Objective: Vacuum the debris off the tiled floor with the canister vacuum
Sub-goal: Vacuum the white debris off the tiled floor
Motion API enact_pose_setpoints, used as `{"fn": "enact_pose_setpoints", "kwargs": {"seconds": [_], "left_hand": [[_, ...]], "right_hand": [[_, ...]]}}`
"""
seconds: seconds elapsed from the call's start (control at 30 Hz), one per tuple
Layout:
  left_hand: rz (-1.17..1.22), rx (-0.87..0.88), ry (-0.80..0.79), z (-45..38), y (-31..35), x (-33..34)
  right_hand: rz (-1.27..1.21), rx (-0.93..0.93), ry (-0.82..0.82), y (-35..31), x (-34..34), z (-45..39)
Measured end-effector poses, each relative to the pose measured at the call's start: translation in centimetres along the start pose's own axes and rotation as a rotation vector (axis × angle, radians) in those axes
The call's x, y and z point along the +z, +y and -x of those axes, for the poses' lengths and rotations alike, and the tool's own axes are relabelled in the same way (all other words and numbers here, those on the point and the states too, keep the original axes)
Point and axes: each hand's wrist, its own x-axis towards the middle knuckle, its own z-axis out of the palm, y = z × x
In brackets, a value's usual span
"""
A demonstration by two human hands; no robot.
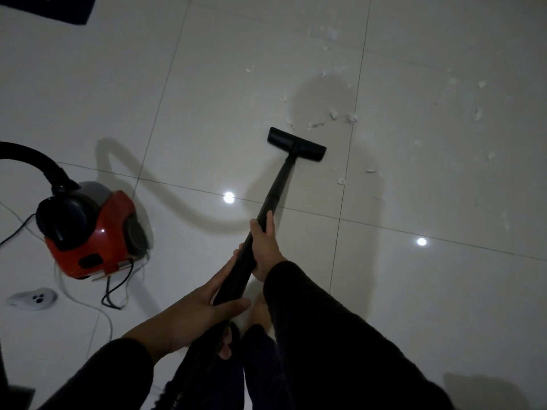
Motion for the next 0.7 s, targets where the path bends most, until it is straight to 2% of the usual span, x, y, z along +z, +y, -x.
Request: {"fn": "enact_pose_setpoints", "kwargs": {"seconds": [0.2,0.33,0.43,0.7], "left_hand": [[0.005,0.067,0.042,-2.1,0.9,-1.3],[-0.043,0.054,0.079,-4.5,2.4,-2.6],[-0.099,0.070,0.057,-6.2,3.6,-4.2],[-0.032,0.081,0.000,-9.0,8.5,-7.3]], "right_hand": [[0.049,-0.005,0.038,-2.3,0.9,-2.1],[0.077,-0.024,0.054,-4.9,1.6,-4.2],[0.102,-0.031,0.070,-7.1,2.6,-5.7],[0.108,-0.035,0.086,-11.9,4.4,-9.0]]}}
